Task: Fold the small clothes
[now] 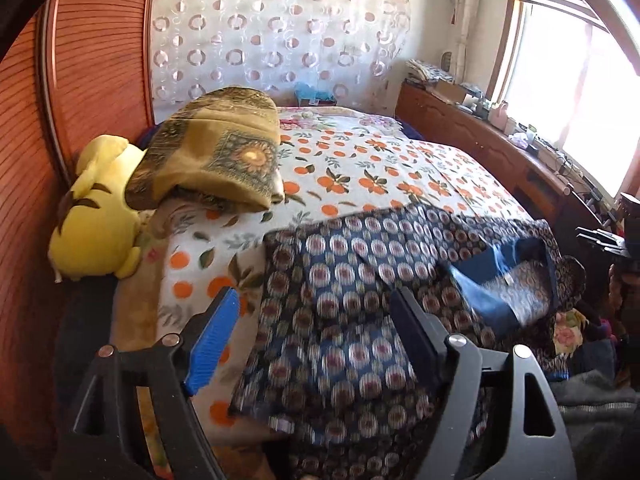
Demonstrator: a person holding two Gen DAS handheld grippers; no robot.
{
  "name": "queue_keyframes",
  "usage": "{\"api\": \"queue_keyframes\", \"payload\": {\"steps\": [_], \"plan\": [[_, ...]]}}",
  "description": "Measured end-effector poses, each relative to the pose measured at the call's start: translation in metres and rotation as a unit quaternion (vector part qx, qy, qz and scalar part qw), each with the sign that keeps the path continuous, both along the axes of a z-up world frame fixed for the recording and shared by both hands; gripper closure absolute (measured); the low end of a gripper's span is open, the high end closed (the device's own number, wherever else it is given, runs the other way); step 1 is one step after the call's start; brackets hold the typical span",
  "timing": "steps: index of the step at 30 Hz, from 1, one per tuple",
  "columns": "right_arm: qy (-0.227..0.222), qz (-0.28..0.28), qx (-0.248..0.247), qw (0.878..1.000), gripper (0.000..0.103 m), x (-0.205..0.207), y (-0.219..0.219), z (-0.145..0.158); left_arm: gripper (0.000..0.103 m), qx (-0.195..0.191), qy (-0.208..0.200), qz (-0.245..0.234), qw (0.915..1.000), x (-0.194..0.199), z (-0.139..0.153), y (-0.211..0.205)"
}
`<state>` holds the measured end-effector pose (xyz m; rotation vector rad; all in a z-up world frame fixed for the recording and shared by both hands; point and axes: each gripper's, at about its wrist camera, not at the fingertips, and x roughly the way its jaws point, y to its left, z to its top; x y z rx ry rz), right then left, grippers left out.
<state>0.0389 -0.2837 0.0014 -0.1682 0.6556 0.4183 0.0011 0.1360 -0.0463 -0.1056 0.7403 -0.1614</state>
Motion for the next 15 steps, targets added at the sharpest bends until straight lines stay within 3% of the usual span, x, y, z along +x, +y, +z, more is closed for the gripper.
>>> {"api": "queue_keyframes", "payload": {"steps": [6, 15], "plan": [[0.013, -0.034, -0.008, 0.999, 0.049, 0.05, 0.004, -0.021, 0.025, 0.014, 0.008, 0.009, 0.9998, 0.042, -0.005, 0.003], [0.049, -0.069, -0.005, 0.996, 0.047, 0.103, 0.001, -0.042, 0.025, 0.024, 0.032, 0.027, 0.9988, 0.078, -0.019, 0.024]]}}
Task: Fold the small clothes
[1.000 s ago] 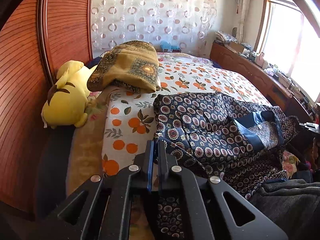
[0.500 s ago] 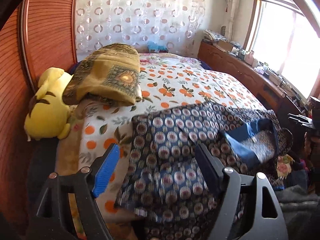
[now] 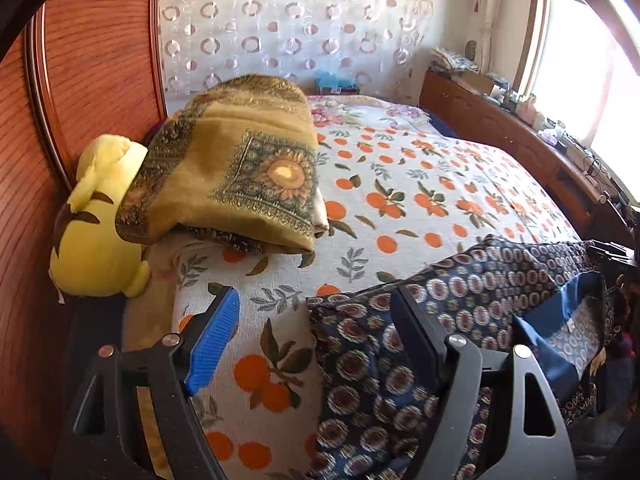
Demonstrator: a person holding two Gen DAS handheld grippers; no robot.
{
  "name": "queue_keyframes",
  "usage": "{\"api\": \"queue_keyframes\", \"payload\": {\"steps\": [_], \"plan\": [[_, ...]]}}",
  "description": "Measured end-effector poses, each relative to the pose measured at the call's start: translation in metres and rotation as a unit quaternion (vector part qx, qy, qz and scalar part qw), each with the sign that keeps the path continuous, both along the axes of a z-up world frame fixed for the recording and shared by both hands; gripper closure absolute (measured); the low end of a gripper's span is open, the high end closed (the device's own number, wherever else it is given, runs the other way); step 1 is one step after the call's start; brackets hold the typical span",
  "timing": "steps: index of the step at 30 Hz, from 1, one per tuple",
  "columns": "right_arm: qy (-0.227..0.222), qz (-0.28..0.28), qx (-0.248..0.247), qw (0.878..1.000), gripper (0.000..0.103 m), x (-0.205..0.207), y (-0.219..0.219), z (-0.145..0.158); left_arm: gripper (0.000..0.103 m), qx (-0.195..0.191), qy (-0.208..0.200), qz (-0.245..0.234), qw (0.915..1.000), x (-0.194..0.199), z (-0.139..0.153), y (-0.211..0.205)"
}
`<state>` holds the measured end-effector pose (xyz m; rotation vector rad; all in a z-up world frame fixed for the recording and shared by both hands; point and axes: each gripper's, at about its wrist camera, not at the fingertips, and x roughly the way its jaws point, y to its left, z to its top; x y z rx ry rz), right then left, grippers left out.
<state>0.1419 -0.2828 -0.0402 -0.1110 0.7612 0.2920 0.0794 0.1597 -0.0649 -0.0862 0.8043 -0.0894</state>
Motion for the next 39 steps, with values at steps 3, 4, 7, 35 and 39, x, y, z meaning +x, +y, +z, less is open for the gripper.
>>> {"api": "queue_keyframes", "payload": {"steps": [3, 4, 7, 35, 39], "plan": [[0.008, 0.0, -0.004, 1.0, 0.047, 0.006, 0.004, -0.004, 0.025, -0.002, 0.015, 0.003, 0.9999, 0.005, -0.01, 0.004], [0.009, 0.0, -0.007, 1.0, 0.047, 0.007, 0.005, -0.005, 0.025, -0.002, 0.02, 0.003, 0.9998, 0.008, -0.013, 0.004], [0.011, 0.0, -0.016, 1.0, 0.044, 0.01, 0.006, -0.009, 0.025, -0.004, 0.038, 0.002, 0.9993, 0.011, -0.023, 0.003], [-0.01, 0.067, -0.004, 0.998, 0.098, -0.022, 0.011, -0.009, 0.094, 0.002, -0.004, -0.044, 0.999, -0.025, 0.008, -0.038], [-0.063, 0.07, 0.01, 0.995, 0.098, -0.043, 0.008, 0.03, 0.095, 0.0, -0.058, -0.047, 0.9972, -0.043, 0.052, -0.042]]}}
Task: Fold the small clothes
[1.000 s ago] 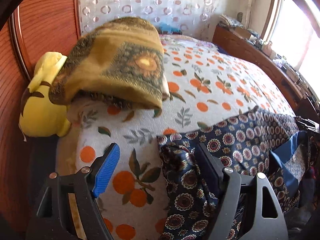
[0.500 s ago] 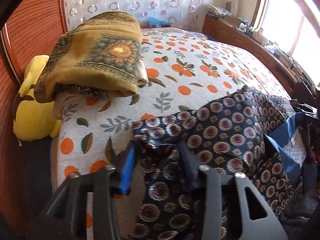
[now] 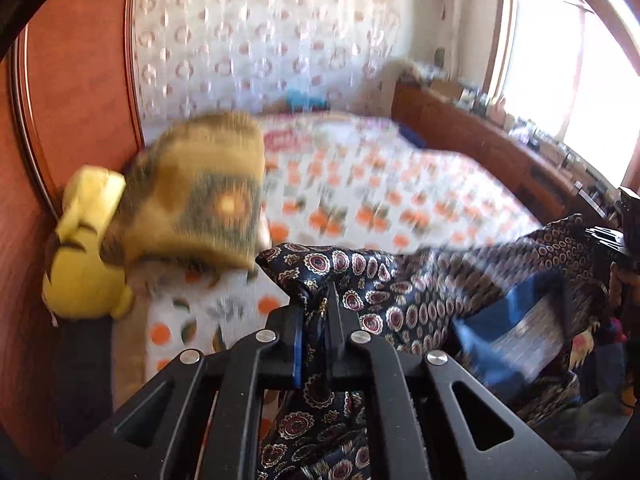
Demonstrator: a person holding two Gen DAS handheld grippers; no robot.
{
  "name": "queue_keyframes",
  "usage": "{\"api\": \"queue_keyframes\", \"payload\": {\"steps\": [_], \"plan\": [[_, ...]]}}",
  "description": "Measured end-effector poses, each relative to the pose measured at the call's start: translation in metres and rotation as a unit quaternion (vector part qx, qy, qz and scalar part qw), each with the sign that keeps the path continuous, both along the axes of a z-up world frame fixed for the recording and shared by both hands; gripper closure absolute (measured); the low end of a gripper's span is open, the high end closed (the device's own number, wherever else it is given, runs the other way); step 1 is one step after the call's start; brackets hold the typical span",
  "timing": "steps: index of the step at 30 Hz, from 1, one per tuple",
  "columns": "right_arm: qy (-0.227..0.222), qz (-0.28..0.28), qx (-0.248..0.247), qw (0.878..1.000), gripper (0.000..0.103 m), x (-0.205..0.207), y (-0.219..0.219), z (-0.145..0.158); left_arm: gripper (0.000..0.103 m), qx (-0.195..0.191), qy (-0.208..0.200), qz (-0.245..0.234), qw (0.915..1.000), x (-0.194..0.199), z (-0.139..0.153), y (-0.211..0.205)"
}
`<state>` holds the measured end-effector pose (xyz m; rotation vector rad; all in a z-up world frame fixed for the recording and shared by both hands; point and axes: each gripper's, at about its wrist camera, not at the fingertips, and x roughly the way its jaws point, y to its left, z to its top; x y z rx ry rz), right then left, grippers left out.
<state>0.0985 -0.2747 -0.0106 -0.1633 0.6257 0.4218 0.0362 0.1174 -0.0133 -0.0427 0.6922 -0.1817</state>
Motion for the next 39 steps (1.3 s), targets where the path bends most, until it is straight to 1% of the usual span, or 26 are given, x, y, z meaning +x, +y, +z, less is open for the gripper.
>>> {"api": "queue_keyframes", "payload": {"steps": [5, 7, 9, 11, 13, 15, 16, 18, 19, 20, 21, 22, 23, 24, 25, 26, 27, 28, 30, 31, 34, 37, 39], "plan": [[-0.078, 0.009, 0.004, 0.997, 0.098, -0.026, 0.002, 0.062, 0.095, 0.0, -0.074, 0.001, 0.9972, -0.01, 0.056, -0.006], [-0.107, 0.017, 0.003, 0.994, 0.098, -0.03, 0.006, 0.091, 0.095, 0.005, -0.098, 0.003, 0.9952, -0.003, 0.079, -0.005], [-0.132, 0.022, -0.008, 0.991, 0.098, -0.03, 0.011, 0.114, 0.095, 0.005, -0.108, 0.005, 0.9941, 0.011, 0.095, 0.0], [-0.153, 0.024, -0.019, 0.988, 0.098, -0.021, 0.017, 0.137, 0.095, 0.005, -0.12, 0.013, 0.9927, 0.034, 0.114, 0.007], [-0.168, 0.022, -0.031, 0.985, 0.098, 0.0, 0.024, 0.16, 0.095, 0.019, -0.129, 0.027, 0.9911, 0.064, 0.126, 0.011], [-0.179, 0.012, -0.058, 0.982, 0.098, 0.028, 0.034, 0.171, 0.095, 0.031, -0.13, 0.042, 0.9902, 0.101, 0.133, 0.017], [-0.179, 0.004, -0.07, 0.981, 0.098, 0.046, 0.039, 0.173, 0.095, 0.036, -0.125, 0.048, 0.9903, 0.125, 0.132, 0.021], [-0.172, -0.015, -0.088, 0.981, 0.098, 0.09, 0.048, 0.171, 0.094, 0.047, -0.111, 0.06, 0.9909, 0.161, 0.121, 0.027], [-0.17, -0.028, -0.095, 0.981, 0.098, 0.111, 0.056, 0.166, 0.092, 0.054, -0.092, 0.068, 0.992, 0.186, 0.108, 0.032], [-0.157, -0.046, -0.098, 0.982, 0.098, 0.137, 0.058, 0.157, 0.083, 0.058, -0.076, 0.075, 0.9925, 0.201, 0.097, 0.035], [-0.14, -0.059, -0.101, 0.983, 0.095, 0.16, 0.07, 0.147, 0.077, 0.062, -0.06, 0.078, 0.9932, 0.215, 0.086, 0.038], [-0.112, -0.074, -0.101, 0.986, 0.085, 0.184, 0.072, 0.132, 0.074, 0.06, -0.045, 0.077, 0.9942, 0.227, 0.073, 0.042], [-0.087, -0.09, -0.096, 0.987, 0.08, 0.199, 0.077, 0.119, 0.063, 0.052, -0.028, 0.076, 0.9953, 0.235, 0.06, 0.045], [-0.064, -0.105, -0.09, 0.988, 0.073, 0.211, 0.077, 0.107, 0.06, 0.047, -0.021, 0.071, 0.9961, 0.238, 0.051, 0.047], [-0.04, -0.119, -0.08, 0.989, 0.071, 0.221, 0.077, 0.092, 0.059, 0.042, -0.015, 0.063, 0.9971, 0.237, 0.04, 0.048], [-0.032, -0.124, -0.074, 0.989, 0.071, 0.224, 0.078, 0.081, 0.059, 0.041, -0.01, 0.056, 0.9975, 0.236, 0.033, 0.048], [-0.028, -0.125, -0.07, 0.989, 0.071, 0.224, 0.08, 0.071, 0.055, 0.041, -0.005, 0.051, 0.9978, 0.234, 0.028, 0.047], [-0.023, -0.12, -0.07, 0.99, 0.071, 0.223, 0.083, 0.061, 0.053, 0.043, 0.0, 0.045, 0.9981, 0.229, 0.022, 0.046], [-0.012, -0.105, -0.087, 0.991, 0.071, 0.218, 0.09, 0.042, 0.029, 0.043, 0.005, 0.037, 0.9984, 0.223, 0.015, 0.044], [-0.012, -0.101, -0.095, 0.99, 0.071, 0.213, 0.093, 0.038, 0.026, 0.038, 0.005, 0.031, 0.9988, 0.217, 0.013, 0.043], [-0.003, -0.078, -0.098, 0.992, 0.071, 0.203, 0.098, 0.026, 0.025, 0.041, 0.013, 0.016, 0.9989, 0.204, 0.01, 0.035], [0.001, -0.061, -0.085, 0.995, 0.071, 0.191, 0.093, 0.028, 0.025, 0.046, 0.014, 0.009, 0.9988, 0.186, 0.009, 0.028], [0.003, -0.056, -0.074, 0.996, 0.071, 0.173, 0.083, 0.029, 0.025, 0.042, 0.015, 0.008, 0.999, 0.178, 0.007, 0.022]]}}
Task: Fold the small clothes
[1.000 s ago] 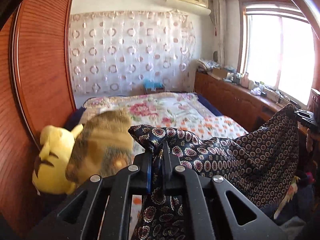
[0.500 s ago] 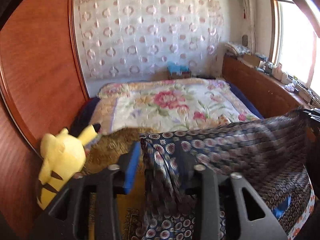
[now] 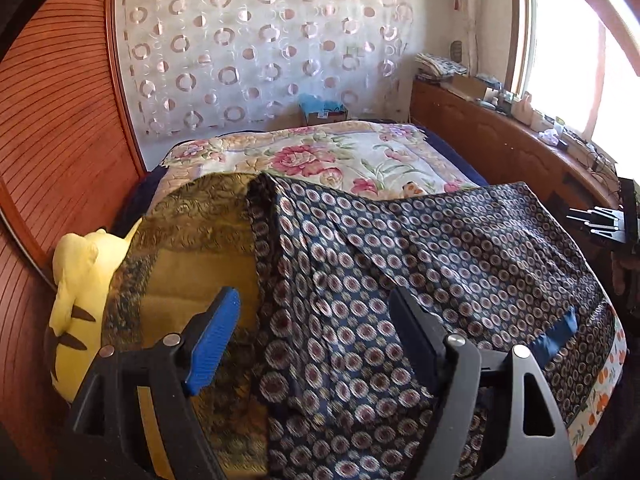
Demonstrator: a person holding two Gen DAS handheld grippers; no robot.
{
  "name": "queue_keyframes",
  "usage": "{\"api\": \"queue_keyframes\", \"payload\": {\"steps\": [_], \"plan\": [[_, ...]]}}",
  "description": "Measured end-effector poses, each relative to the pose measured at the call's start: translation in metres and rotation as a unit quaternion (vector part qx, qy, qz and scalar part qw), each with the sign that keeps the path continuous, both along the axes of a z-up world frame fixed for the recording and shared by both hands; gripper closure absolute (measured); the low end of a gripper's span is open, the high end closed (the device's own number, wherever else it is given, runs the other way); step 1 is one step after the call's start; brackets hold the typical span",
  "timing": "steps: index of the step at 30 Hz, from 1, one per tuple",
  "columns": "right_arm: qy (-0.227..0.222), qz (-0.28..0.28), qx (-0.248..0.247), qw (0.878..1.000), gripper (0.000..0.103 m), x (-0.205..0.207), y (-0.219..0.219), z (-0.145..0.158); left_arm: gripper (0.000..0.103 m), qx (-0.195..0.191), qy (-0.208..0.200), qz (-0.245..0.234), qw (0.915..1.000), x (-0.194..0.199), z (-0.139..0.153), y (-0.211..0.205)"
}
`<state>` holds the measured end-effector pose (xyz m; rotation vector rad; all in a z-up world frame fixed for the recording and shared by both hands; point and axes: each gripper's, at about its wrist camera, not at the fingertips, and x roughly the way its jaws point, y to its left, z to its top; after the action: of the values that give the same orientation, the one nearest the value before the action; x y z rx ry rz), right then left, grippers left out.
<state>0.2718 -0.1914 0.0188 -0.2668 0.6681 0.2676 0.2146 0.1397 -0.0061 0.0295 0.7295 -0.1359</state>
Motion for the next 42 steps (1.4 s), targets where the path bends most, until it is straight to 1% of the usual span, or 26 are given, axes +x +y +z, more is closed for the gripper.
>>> {"api": "queue_keyframes", "payload": {"steps": [2, 5, 6, 8, 9, 10, 11, 14, 17, 20, 22, 24, 26, 27, 29, 31, 32, 34, 35, 36, 38, 39, 40, 42], "plan": [[-0.003, 0.006, 0.009, 1.0, 0.071, -0.031, -0.003, -0.004, 0.025, -0.01, 0.006, -0.004, 0.9999, -0.01, -0.002, -0.007], [0.003, 0.019, 0.025, 1.0, 0.071, -0.057, -0.014, -0.004, 0.025, -0.007, 0.007, -0.021, 0.9997, -0.028, -0.007, -0.022], [0.004, 0.022, 0.03, 0.999, 0.071, -0.057, -0.018, 0.001, 0.025, -0.005, 0.007, -0.025, 0.9996, -0.033, -0.009, -0.026], [0.008, 0.027, 0.039, 0.999, 0.07, -0.065, -0.025, -0.001, 0.025, 0.001, 0.008, -0.031, 0.9995, -0.042, -0.014, -0.032], [0.01, 0.025, 0.041, 0.999, 0.066, -0.071, -0.03, -0.002, 0.025, 0.001, 0.01, -0.031, 0.9995, -0.046, -0.018, -0.033], [0.01, 0.022, 0.039, 0.999, 0.06, -0.074, -0.034, -0.004, 0.025, 0.001, 0.012, -0.028, 0.9995, -0.048, -0.02, -0.032], [0.008, 0.015, 0.035, 0.999, 0.058, -0.079, -0.039, -0.006, 0.025, 0.001, 0.013, -0.025, 0.9996, -0.05, -0.021, -0.032], [0.007, 0.018, 0.031, 0.999, 0.057, -0.093, -0.047, -0.014, 0.025, 0.001, 0.005, -0.015, 0.9999, -0.061, -0.025, -0.027], [0.032, 0.024, 0.037, 0.999, 0.057, -0.097, -0.051, -0.029, 0.025, -0.011, 0.002, -0.005, 0.9999, -0.065, -0.027, -0.02], [0.045, 0.021, 0.029, 0.998, 0.057, -0.09, -0.055, -0.04, 0.026, -0.007, 0.005, 0.008, 0.9999, -0.063, -0.029, -0.011], [0.05, 0.02, 0.025, 0.998, 0.057, -0.089, -0.058, -0.041, 0.027, -0.006, 0.003, 0.018, 0.9998, -0.061, -0.027, -0.005], [0.049, 0.018, 0.028, 0.998, 0.057, -0.088, -0.061, -0.038, 0.034, -0.005, 0.002, 0.022, 0.9997, -0.057, -0.025, -0.001], [0.042, 0.01, 0.033, 0.998, 0.057, -0.088, -0.069, -0.034, 0.036, -0.001, 0.002, 0.027, 0.9996, -0.051, -0.026, 0.002], [0.039, 0.004, 0.037, 0.999, 0.057, -0.09, -0.074, -0.032, 0.039, 0.001, 0.003, 0.03, 0.9996, -0.047, -0.026, 0.003], [0.037, -0.012, 0.046, 0.998, 0.057, -0.091, -0.09, -0.024, 0.042, 0.004, 0.006, 0.033, 0.9994, -0.038, -0.027, 0.004], [0.037, -0.027, 0.051, 0.998, 0.057, -0.094, -0.109, -0.02, 0.043, 0.011, 0.008, 0.037, 0.9992, -0.028, -0.028, 0.004], [0.036, -0.035, 0.051, 0.997, 0.057, -0.097, -0.116, -0.017, 0.048, 0.013, 0.009, 0.038, 0.9992, -0.025, -0.029, 0.004], [0.038, -0.046, 0.054, 0.997, 0.057, -0.097, -0.128, -0.016, 0.049, 0.017, 0.013, 0.041, 0.999, -0.017, -0.032, 0.003], [0.039, -0.05, 0.057, 0.996, 0.057, -0.098, -0.135, -0.014, 0.053, 0.02, 0.015, 0.043, 0.9988, -0.014, -0.033, 0.003], [0.04, -0.054, 0.058, 0.996, 0.057, -0.099, -0.142, -0.013, 0.057, 0.023, 0.016, 0.043, 0.9987, -0.013, -0.034, 0.003], [0.04, -0.058, 0.059, 0.996, 0.057, -0.101, -0.151, -0.008, 0.059, 0.029, 0.019, 0.039, 0.9986, -0.01, -0.036, 0.001], [0.04, -0.058, 0.061, 0.996, 0.057, -0.102, -0.154, -0.007, 0.064, 0.033, 0.021, 0.036, 0.9986, -0.009, -0.037, -0.001], [0.041, -0.057, 0.064, 0.995, 0.057, -0.103, -0.157, -0.005, 0.066, 0.038, 0.021, 0.035, 0.9985, -0.009, -0.037, -0.002], [0.044, -0.054, 0.068, 0.995, 0.057, -0.099, -0.154, -0.004, 0.07, 0.047, 0.022, 0.031, 0.9982, -0.01, -0.038, -0.005]]}}
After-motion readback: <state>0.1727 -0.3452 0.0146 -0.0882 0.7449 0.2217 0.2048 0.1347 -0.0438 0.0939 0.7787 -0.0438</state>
